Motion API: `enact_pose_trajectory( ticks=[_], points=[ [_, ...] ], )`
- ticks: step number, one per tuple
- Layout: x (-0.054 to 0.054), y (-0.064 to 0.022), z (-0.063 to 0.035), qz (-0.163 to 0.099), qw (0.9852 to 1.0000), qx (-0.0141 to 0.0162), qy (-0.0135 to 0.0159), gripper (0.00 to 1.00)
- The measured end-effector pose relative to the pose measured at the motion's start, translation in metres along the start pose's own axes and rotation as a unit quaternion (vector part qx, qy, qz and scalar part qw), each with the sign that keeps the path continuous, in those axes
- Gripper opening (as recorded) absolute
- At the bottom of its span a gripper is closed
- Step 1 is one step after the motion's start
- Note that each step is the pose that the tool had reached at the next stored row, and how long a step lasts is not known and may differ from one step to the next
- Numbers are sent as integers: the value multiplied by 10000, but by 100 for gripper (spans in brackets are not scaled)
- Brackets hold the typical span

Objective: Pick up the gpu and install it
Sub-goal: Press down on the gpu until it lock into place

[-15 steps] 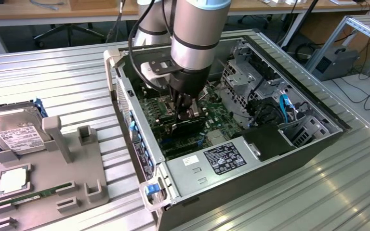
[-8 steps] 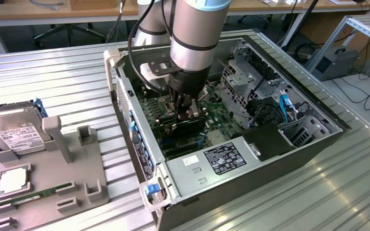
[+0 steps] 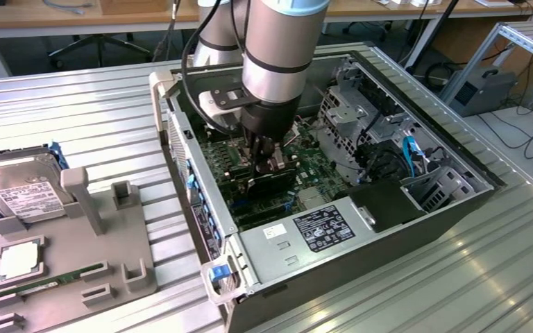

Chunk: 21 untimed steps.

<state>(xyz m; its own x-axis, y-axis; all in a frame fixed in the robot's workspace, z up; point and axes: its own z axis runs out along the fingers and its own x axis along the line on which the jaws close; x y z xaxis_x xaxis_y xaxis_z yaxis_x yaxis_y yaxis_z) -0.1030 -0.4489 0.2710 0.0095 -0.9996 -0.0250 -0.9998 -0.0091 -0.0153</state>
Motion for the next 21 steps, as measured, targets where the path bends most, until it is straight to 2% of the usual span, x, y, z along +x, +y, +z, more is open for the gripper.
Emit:
enact_pose_trajectory(
  ticks=[21],
  points=[
    [0,11,8,0,10000,0,0,11]
  ],
)
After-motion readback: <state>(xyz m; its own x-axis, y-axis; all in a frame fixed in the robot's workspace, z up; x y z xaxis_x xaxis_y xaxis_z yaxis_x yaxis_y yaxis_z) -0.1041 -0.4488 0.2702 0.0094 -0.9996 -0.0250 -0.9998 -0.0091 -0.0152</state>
